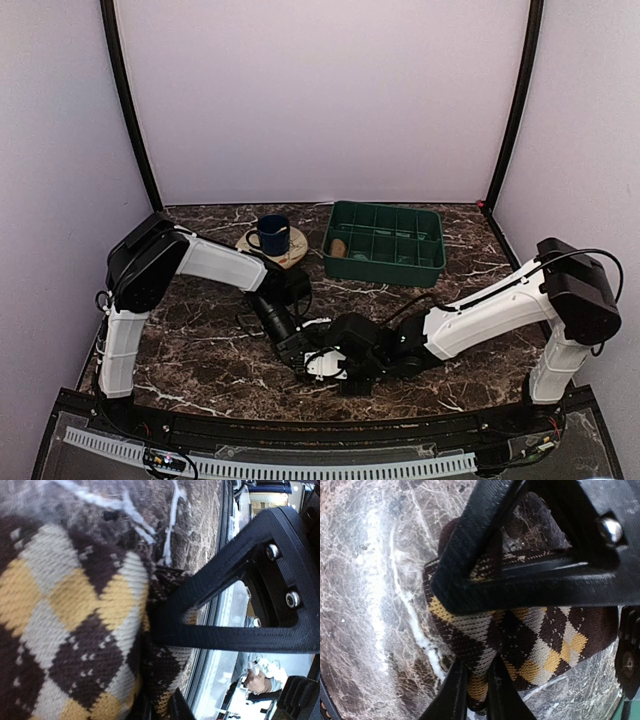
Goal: Roll the socks
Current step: Roll the sock at the center of the board.
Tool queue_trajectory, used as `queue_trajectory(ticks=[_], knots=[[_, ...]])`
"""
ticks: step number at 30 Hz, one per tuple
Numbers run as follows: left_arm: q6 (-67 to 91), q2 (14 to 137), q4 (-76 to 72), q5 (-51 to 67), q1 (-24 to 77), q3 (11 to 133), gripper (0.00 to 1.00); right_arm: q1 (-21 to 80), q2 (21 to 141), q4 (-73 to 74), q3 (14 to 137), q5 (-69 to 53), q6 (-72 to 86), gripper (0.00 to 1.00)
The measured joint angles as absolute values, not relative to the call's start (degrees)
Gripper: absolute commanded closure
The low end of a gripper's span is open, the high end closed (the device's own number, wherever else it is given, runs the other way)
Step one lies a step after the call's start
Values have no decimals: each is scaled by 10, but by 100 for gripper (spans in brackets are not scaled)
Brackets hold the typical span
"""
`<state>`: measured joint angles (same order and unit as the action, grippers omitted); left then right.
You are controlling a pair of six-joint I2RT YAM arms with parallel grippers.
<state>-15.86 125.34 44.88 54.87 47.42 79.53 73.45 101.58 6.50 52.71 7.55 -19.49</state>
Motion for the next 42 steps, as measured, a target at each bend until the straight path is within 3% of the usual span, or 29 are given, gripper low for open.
queue_trajectory(ticks=[18, 31, 42], knots=[[-71, 1102, 347, 456, 438, 695, 77, 695, 1019, 100, 550, -20, -157, 94], [44, 926, 178, 283, 437, 538, 75, 646, 1053, 181, 615, -137, -129, 94], [82, 825, 28, 149, 539, 410, 73, 597, 1107, 258, 686, -261, -127, 94]])
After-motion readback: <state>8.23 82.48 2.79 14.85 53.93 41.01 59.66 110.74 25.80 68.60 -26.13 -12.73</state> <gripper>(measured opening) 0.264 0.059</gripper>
